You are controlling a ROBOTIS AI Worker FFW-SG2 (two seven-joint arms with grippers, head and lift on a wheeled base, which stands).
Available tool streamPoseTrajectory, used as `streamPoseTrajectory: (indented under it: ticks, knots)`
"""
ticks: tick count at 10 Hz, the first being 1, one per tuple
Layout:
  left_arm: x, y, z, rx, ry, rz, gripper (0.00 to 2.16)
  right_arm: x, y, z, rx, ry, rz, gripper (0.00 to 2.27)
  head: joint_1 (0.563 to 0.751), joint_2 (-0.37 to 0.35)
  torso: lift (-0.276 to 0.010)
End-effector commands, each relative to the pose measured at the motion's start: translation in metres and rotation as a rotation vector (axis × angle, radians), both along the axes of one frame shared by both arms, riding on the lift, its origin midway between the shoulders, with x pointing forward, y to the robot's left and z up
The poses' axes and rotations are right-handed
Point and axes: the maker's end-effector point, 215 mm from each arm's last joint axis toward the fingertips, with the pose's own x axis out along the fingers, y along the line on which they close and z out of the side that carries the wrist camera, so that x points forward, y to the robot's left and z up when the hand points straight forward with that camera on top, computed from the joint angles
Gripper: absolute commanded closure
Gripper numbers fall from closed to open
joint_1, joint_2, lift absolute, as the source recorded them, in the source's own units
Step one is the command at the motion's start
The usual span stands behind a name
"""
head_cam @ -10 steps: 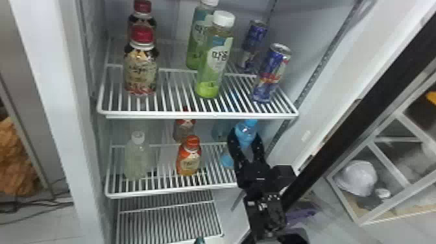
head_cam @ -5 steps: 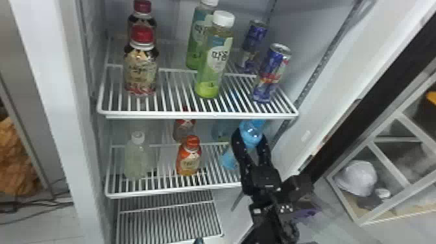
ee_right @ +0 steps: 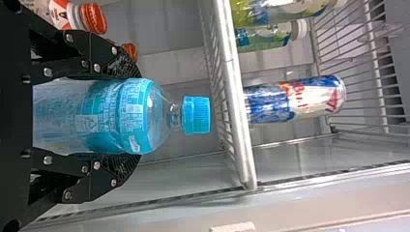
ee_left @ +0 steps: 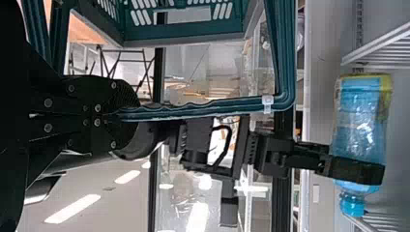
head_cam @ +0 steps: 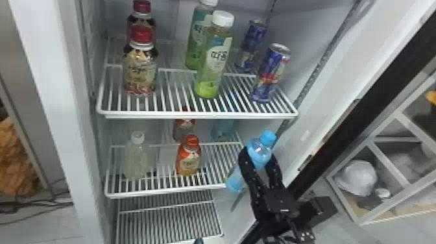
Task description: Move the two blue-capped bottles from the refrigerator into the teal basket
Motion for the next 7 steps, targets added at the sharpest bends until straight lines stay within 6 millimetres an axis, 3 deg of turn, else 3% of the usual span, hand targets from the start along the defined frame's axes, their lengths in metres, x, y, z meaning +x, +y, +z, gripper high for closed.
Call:
streamPoseTrajectory:
  ticks: [1, 3, 5, 7]
  knots:
    - [0.0, 0.0, 0.0, 0.001, -0.001, -0.002, 1.17, -0.013, 0.003, 0.008, -0.004, 0.02, 0.013, 0.68, 0.695, -0.35, -0.136]
    - [0.0, 0.0, 0.0, 0.001, -0.001, -0.002, 1.17, -0.028, 0.006, 0.015, -0.004, 0.041, 0.027, 0.68, 0.695, -0.35, -0.136]
    - [-0.001, 0.001, 0.0, 0.002, 0.0, -0.003, 1.17, -0.043, 0.013, 0.006, -0.006, 0.093, 0.066, 0.68, 0.695, -0.35, -0.136]
    - [-0.002, 0.001, -0.001, 0.002, 0.002, -0.004, 1.17, -0.064, 0.025, 0.011, -0.006, 0.142, 0.103, 0.68, 0.695, -0.35, -0.136]
